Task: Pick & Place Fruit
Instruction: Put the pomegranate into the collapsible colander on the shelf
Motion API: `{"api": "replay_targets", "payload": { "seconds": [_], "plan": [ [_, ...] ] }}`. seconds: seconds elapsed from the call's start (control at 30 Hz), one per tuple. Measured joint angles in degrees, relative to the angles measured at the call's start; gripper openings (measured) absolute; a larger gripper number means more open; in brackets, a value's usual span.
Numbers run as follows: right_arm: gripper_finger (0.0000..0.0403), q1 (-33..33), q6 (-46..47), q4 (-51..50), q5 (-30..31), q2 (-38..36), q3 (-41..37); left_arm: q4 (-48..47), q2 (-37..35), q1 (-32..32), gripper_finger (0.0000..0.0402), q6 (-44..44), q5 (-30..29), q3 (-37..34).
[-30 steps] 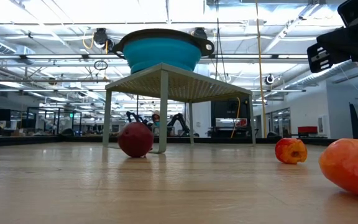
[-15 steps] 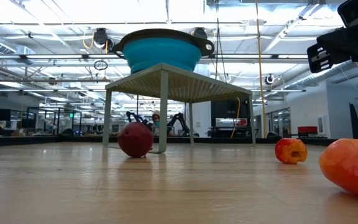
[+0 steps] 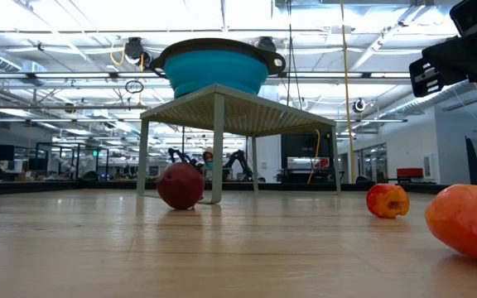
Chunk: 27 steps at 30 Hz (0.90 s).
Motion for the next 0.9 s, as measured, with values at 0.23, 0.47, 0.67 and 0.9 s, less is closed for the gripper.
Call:
{"api": "replay_targets", "payload": {
  "seconds": [0.23, 0.47, 0.67, 0.9],
  "plan": [
    [0.0000, 0.0, 0.0, 0.0, 0.0, 0.0, 0.0, 0.0, 0.1, 0.0, 0.0004, 0.8, 0.0, 0.0],
    [0.0000, 0.0, 0.0, -0.2, 0.0, 0.0, 0.0, 0.0, 3.3, 0.2, 0.0011, -0.1, 1.6, 0.0],
    [0.0000, 0.0, 0.0, -0.2, 0.0, 0.0, 0.0, -0.1, 7.0, 0.6, 0.0039, -1.1, 4.9, 0.0],
    [0.0000, 0.0, 0.0, -0.2, 0.0, 0.0, 0.0, -0.2, 10.4, 0.9, 0.0058, -1.8, 6.6, 0.0]
  ]
}}
